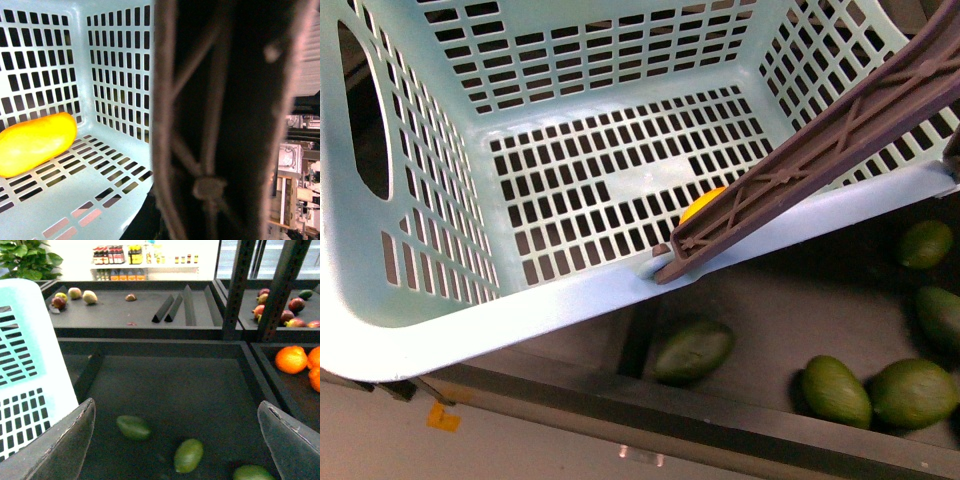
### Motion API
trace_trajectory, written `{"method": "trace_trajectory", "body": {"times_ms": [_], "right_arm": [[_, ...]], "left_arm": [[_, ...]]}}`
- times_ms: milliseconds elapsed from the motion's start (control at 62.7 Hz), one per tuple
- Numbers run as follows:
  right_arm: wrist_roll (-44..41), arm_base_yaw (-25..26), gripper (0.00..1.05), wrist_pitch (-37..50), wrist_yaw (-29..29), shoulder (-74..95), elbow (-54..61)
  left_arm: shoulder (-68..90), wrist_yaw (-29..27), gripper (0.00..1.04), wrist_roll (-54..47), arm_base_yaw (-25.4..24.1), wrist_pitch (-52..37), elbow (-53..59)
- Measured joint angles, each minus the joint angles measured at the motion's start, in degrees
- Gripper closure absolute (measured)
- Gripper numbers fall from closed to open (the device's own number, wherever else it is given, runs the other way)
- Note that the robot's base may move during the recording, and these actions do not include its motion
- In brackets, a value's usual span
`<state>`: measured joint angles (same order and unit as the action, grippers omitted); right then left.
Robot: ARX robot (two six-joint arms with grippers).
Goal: Pick mango and avocado into basket
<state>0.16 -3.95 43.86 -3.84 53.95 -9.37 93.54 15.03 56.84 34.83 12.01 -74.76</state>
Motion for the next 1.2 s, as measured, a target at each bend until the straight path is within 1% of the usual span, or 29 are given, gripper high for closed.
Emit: {"method": "trace_trajectory", "body": {"times_ms": [175, 303, 446, 462, 478, 510, 526, 558, 574, 590, 606, 669, 733, 781, 813, 845, 908, 988, 1052, 1100, 1195], "right_arm": [[0.00, -0.09, 0.09, 0.00, 0.28, -0.04, 0.02], [0.00, -0.11, 0.09, 0.00, 0.24, -0.07, 0.00], [0.02, -0.13, 0.09, -0.02, 0.11, -0.07, 0.00], [2.29, -0.76, 0.09, -3.61, -3.28, 0.26, -1.14], [5.53, -1.70, 0.09, -13.46, -8.63, 0.85, -4.63], [12.85, -1.60, 0.09, -27.30, -17.20, 2.01, -10.29], [14.47, -1.36, 0.09, -30.71, -18.97, 2.36, -11.67], [19.89, 0.00, 0.09, -41.51, -23.28, 3.54, -15.67], [21.55, 0.96, 0.09, -45.81, -24.04, 3.91, -16.94], [21.86, 1.51, 0.09, -47.74, -24.13, 4.09, -17.40], [23.04, 2.64, 0.09, -50.66, -23.96, 4.42, -17.92], [23.47, 5.77, 0.09, -53.24, -22.27, 5.49, -18.12], [22.36, 10.23, 0.09, -51.28, -19.78, 7.50, -18.27], [20.00, 13.81, 0.09, -48.48, -16.04, 9.86, -18.73], [19.08, 15.19, 0.09, -47.25, -14.62, 10.75, -18.91], [16.02, 17.70, 0.09, -44.68, -11.78, 12.66, -19.15], [12.26, 20.72, 0.09, -41.83, -8.85, 15.30, -19.39], [6.19, 24.83, 0.09, -38.10, -3.21, 20.15, -19.50], [-1.25, 28.65, 0.09, -34.40, 1.97, 26.56, -19.71], [-5.35, 30.45, 0.09, -33.18, 3.98, 30.67, -20.46], [-11.85, 32.59, 0.09, -31.41, 6.23, 37.18, -22.03]], "left_arm": [[0.00, -0.11, 1.01, 0.00, -0.20, 0.00, 0.00], [-0.11, -1.51, 1.01, -0.52, -0.90, 0.00, 0.00], [-0.11, -0.02, 1.01, 0.02, -0.44, 0.00, 0.00], [-0.11, 0.00, 1.01, 0.02, -0.35, 0.00, 0.00], [-0.11, 0.00, 1.01, 0.00, -0.22, 0.00, 0.00], [-0.11, 0.00, 1.01, 0.00, -0.09, 0.00, 0.00], [-0.11, 0.04, 1.01, 0.00, -0.04, 0.00, 0.00], [-0.11, 0.35, 1.01, 0.00, 0.22, -0.02, -0.02], [-0.13, 0.48, 1.01, -0.02, 0.31, -0.02, -0.02], [-0.13, 0.52, 1.01, -0.02, 0.33, -0.02, -0.02], [-0.13, 0.63, 1.01, -0.02, 0.31, -0.02, -0.02], [-0.09, 0.63, 1.01, 0.20, 0.28, -0.02, -0.02], [-0.09, 0.42, 1.01, 0.42, 0.24, -0.02, -0.02], [-0.11, 0.11, 1.01, 0.22, 0.24, -0.02, -0.02], [-0.11, -0.02, 1.01, 0.04, 0.24, -0.02, -0.02], [-0.11, -0.20, 1.01, -0.02, 0.24, -0.02, -0.02], [-0.11, -0.20, 1.01, 0.02, 0.15, -0.02, -0.02], [-0.11, -0.20, 1.01, 0.02, 0.04, -0.02, -0.02], [-0.11, -0.17, 1.01, 0.00, 0.04, -0.02, -0.02], [-0.11, -0.04, 1.01, 0.02, 0.04, -0.02, -0.02], [-0.11, 0.11, 1.01, 0.04, 0.04, -0.02, -0.02]]}}
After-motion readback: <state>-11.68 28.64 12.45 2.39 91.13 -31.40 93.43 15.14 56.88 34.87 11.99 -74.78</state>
